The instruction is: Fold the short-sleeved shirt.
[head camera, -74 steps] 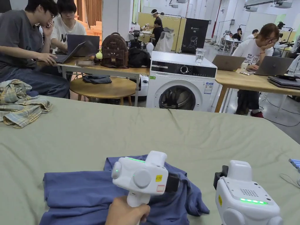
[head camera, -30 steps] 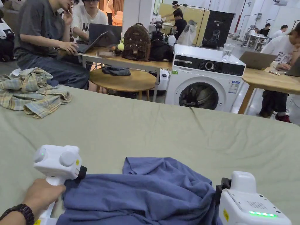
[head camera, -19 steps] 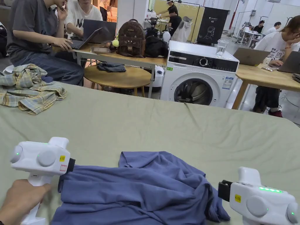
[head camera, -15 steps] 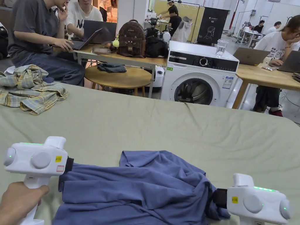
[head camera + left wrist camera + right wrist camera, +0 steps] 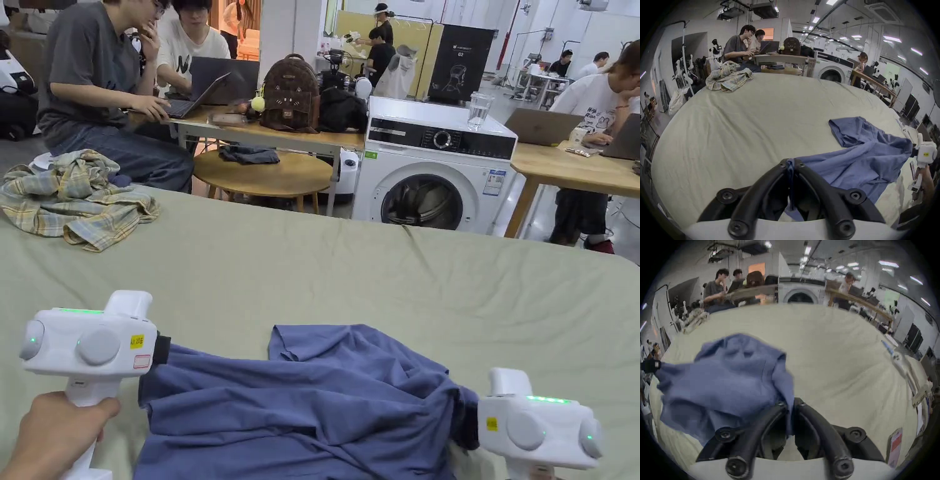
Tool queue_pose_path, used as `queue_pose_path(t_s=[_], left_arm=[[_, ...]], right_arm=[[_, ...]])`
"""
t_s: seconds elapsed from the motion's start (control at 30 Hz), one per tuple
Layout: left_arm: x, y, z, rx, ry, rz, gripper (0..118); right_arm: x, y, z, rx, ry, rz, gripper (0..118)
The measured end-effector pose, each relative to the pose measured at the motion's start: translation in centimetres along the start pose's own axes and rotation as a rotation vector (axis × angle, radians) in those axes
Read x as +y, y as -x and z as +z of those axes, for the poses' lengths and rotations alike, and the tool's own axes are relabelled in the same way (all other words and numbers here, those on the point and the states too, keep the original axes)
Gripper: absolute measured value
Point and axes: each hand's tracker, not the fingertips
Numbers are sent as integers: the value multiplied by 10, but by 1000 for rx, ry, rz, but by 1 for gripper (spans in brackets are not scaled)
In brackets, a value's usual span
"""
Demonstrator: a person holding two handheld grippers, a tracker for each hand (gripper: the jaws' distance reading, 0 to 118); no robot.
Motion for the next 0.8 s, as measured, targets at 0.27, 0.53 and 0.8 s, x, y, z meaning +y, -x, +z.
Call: queue_pose_path(t_s=[0.27,0.53,0.8], left_arm=[[54,3,46,28,-140,-19,0],[122,22,93,106,-263,-9,0],[185,51,134,150,-354,47,0]], right_arm=[[74,-23,72,-37,-238,-5,3],[145,-27,118,-47,-351,11,3],[208,-32,142,-75,-431,-28,3]])
